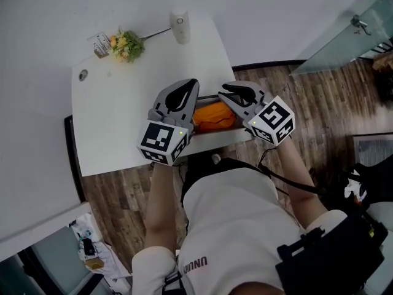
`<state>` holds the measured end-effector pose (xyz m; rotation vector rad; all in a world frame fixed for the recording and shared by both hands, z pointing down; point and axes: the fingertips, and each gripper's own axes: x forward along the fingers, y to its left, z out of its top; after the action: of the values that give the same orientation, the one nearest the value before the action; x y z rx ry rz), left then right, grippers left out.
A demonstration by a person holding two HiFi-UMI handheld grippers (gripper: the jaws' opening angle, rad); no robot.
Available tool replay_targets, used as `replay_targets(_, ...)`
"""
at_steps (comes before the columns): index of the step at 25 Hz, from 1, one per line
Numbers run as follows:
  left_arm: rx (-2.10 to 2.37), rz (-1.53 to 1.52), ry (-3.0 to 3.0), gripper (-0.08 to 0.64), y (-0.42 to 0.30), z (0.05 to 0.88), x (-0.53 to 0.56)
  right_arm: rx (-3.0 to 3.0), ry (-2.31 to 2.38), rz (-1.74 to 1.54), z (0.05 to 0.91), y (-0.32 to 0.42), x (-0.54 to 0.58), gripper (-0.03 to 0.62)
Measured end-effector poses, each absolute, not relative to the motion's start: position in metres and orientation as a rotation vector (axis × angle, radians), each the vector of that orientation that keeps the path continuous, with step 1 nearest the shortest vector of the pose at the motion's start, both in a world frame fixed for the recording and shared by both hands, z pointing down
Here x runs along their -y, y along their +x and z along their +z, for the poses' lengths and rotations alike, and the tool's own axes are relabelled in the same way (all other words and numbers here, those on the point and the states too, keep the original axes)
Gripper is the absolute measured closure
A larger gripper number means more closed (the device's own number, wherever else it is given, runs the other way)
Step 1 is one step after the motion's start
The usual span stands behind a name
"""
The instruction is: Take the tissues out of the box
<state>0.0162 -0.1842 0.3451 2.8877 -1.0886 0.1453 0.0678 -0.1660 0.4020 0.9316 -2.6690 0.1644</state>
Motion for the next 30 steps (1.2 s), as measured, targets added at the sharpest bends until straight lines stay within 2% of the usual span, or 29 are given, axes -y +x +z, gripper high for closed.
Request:
replay_targets(14,1.078,0.161,2.833,0.548,0.011,0.361,0.185,2.581,0.593,0.173,0.440,0.054,0.155,0.419)
replay_targets(30,1.049,0.183,2.802,0.548,0.012,0.372,0.185,2.474,0.310,0.170,0.478,0.046,0.141,0.371)
